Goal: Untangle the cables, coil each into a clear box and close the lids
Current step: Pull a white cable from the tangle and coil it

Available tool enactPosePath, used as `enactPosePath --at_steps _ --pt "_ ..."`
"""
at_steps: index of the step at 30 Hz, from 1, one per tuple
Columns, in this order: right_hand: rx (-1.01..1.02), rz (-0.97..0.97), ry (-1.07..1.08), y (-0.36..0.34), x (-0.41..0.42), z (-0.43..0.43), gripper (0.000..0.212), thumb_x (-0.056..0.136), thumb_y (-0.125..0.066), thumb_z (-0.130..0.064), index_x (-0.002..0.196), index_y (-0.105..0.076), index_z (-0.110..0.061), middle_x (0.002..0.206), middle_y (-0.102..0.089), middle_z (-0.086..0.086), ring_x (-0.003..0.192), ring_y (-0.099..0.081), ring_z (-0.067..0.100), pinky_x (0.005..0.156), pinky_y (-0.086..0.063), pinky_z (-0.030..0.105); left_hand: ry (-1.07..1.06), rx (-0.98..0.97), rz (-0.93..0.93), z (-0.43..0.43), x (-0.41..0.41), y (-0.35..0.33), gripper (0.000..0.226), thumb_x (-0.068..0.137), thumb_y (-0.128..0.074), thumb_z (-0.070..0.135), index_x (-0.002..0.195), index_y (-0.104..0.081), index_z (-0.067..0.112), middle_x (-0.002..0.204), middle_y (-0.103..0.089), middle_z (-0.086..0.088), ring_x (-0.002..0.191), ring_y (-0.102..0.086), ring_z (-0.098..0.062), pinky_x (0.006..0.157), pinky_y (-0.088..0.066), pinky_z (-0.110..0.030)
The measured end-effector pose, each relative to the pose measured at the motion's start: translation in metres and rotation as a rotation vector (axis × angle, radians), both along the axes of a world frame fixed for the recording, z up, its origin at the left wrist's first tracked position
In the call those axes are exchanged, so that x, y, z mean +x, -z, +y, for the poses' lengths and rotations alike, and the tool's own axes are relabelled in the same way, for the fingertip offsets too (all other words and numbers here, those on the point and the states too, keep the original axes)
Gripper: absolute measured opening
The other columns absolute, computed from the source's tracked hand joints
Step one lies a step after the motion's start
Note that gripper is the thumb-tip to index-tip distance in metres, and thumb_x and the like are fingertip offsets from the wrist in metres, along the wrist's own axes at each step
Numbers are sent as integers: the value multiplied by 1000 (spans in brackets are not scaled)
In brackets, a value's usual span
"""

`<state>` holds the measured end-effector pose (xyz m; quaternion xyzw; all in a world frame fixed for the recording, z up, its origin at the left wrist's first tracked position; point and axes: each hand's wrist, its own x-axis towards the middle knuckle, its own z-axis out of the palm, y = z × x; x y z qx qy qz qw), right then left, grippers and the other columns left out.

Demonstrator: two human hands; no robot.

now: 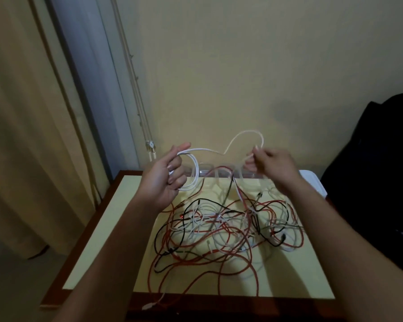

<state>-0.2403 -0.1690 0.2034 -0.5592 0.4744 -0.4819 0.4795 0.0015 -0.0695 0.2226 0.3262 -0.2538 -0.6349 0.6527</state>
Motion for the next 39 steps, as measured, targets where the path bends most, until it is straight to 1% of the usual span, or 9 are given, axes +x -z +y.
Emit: enactPosePath --at_steps 7,10,14,18,24,28,31,35,39 --pt "-218 -72 -62 -77 1 1 24 105 -52 -17 95 -68 -1 82 -67 17 76 -72 25 76 -63 30 -29 -80 -5 -8 -2 -6 37 108 -39 27 130 -59 5 60 -20 5 42 -16 -5 40 -12 -20" --pt "-135 113 -112 -56 -3 -4 23 104 -54 -12 90 -69 -3 84 -69 21 75 -72 29 73 -63 35 -60 -80 -38 -9 -3 -3 36 108 -40 27 130 -58 4 61 -20 5 41 -18 -5 37 -16 -19" --pt "109 -72 -45 -9 -2 -5 24 105 -50 -11 92 -66 0 96 -69 28 78 -72 31 71 -64 30 -71 -52 -66 -5 -8 4 36 108 -40 25 129 -59 3 61 -19 5 41 -18 -4 40 -11 -20" --pt "347 -75 -56 44 1 8 22 105 -51 -12 97 -65 3 100 -70 24 78 -73 28 67 -63 29 -62 -17 -111 -1 -13 12 36 107 -41 26 129 -58 3 61 -22 5 42 -18 -4 43 -9 -22" --pt "173 153 -62 50 -5 15 23 104 -53 -12 94 -71 -2 96 -71 20 77 -71 24 69 -58 31 -63 -8 -68 -1 -9 17 37 108 -39 27 130 -57 3 60 -23 6 41 -18 -4 42 -10 -21" --pt "248 -279 -108 25 -8 17 22 106 -49 -10 102 -66 2 90 -75 20 86 -76 26 79 -63 31 -54 -41 106 -6 0 14 37 107 -37 31 127 -56 7 58 -25 7 39 -20 -5 40 -14 -19" --pt "331 -427 -99 19 -7 17 20 105 -48 -8 107 -63 5 89 -75 21 84 -77 25 77 -63 30 -40 -58 176 -8 3 13 35 107 -37 32 125 -56 9 56 -26 6 39 -21 -7 38 -16 -19" --pt "302 -194 -46 32 -8 20 15 101 -59 -8 110 -62 3 92 -75 21 83 -76 27 72 -63 31 -41 -56 168 -6 1 12 36 107 -38 33 127 -56 9 56 -26 6 39 -21 -7 39 -16 -19" --pt "94 551 70 41 -14 20 42 92 -68 -17 133 -60 -13 108 -74 5 98 -71 24 85 -56 37 -17 -35 142 -3 -1 12 37 107 -37 33 129 -56 9 57 -27 7 39 -21 -6 40 -13 -19"
